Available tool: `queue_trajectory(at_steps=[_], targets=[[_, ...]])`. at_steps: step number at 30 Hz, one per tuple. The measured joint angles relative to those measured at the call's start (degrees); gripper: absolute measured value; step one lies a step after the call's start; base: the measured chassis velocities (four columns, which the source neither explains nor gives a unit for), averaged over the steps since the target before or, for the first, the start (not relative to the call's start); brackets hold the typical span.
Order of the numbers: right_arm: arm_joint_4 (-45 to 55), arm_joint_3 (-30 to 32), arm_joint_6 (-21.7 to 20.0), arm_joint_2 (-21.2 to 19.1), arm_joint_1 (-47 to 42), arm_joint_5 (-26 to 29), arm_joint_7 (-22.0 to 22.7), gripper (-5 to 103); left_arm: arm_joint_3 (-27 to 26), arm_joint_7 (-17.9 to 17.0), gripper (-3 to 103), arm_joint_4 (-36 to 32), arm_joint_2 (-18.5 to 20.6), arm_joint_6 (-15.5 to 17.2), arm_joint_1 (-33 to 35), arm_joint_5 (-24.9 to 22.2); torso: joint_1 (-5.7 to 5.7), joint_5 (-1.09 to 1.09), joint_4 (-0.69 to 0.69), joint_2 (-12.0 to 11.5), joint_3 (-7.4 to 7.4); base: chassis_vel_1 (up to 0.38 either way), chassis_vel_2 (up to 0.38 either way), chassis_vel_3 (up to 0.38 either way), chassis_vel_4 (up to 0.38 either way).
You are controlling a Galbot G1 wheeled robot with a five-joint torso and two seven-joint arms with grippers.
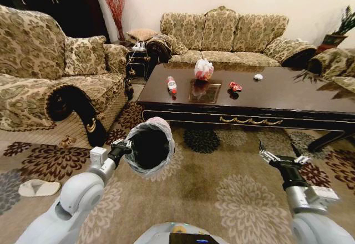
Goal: Move to the front of the table and place the trash on the table into the trash bin.
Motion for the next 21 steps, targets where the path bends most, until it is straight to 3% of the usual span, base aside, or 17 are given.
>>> queue_trajectory(at_steps=[21], targets=[[-0.4, -0.3, 0.1, 0.3, 0.4, -0.2, -0.3, 100, -0.1, -1.5, 3, 0.8, -0.2, 0.2, -0.2, 0.1, 1.28, 0.00, 0.00, 5.1, 3.83, 0.002, 0.002, 0.002, 0.002]])
